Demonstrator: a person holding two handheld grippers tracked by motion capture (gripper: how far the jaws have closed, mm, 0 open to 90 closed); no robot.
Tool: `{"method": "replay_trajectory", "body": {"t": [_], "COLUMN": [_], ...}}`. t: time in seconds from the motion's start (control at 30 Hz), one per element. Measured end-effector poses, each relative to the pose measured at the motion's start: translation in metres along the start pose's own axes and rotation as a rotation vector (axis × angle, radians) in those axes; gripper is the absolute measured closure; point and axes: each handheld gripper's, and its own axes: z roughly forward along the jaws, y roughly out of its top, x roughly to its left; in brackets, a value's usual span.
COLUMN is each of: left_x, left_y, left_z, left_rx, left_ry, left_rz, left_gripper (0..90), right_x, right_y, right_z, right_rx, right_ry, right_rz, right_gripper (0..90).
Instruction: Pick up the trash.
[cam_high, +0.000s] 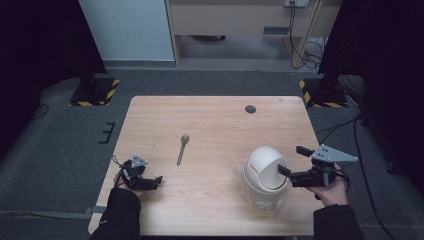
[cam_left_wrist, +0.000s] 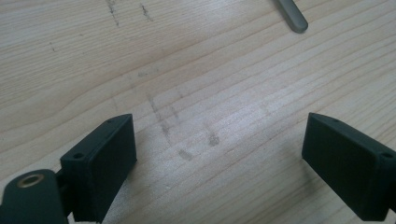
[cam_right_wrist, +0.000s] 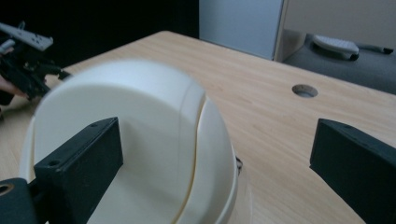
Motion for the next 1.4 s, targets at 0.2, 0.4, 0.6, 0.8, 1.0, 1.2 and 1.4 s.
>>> {"method": "replay_trajectory", "body": {"t": [0.2,0.4,0.6,0.8,1.0,1.2,1.4], "left_x": [0.0,0.001,0.001,-0.001,-0.005,-0.013,-0.018], "left_y": [0.001,0.003,0.006,0.009,0.014,0.025,0.043], "left_z": [-0.001,-0.005,-0.009,-0.014,-0.018,-0.019,-0.006], "left_rx": [-0.01,-0.037,-0.075,-0.118,-0.166,-0.22,-0.247], "left_ry": [-0.004,-0.002,-0.004,-0.004,-0.005,-0.013,-0.006], "left_rz": [-0.009,-0.022,-0.029,-0.039,-0.042,-0.042,-0.054], "left_gripper": [9.8,10.8,11.6,12.1,13.6,15.6,18.4], "right_x": [-0.001,0.0,0.005,0.0,-0.013,-0.025,-0.037], "right_y": [-0.009,-0.015,-0.018,-0.016,-0.01,-0.017,-0.034], "right_z": [0.007,0.015,0.026,0.013,-0.008,-0.013,-0.009], "right_rx": [0.061,0.123,0.157,0.112,-0.019,-0.068,-0.039], "right_ry": [0.012,0.014,0.002,0.0,-0.021,-0.103,-0.193], "right_rz": [-0.003,-0.01,-0.008,-0.011,0.056,0.119,0.145], "right_gripper": [2.5,2.8,3.7,4.3,5.0,5.8,7.8]}}
